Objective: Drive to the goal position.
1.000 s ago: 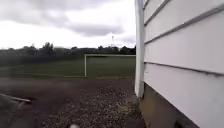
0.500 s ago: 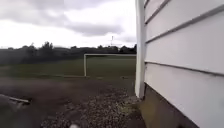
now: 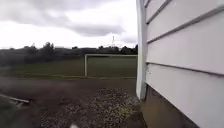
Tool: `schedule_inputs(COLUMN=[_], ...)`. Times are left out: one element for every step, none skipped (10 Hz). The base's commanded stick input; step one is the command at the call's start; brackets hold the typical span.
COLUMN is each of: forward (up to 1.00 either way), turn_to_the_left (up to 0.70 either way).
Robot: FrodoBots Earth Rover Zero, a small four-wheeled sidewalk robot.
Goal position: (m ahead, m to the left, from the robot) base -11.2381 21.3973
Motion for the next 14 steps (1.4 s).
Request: schedule_inputs(forward=[0.00,0.00,0.00,0.00,0.00,0.00,0.00,0.00,0.00,0.00,0.00,0.00,0.00,0.00], turn_to_the_left=[0.70,0.70,0.70,0.70,0.70,0.70,0.70,0.69,0.66,0.12,0.04,0.01,0.00,0.00])
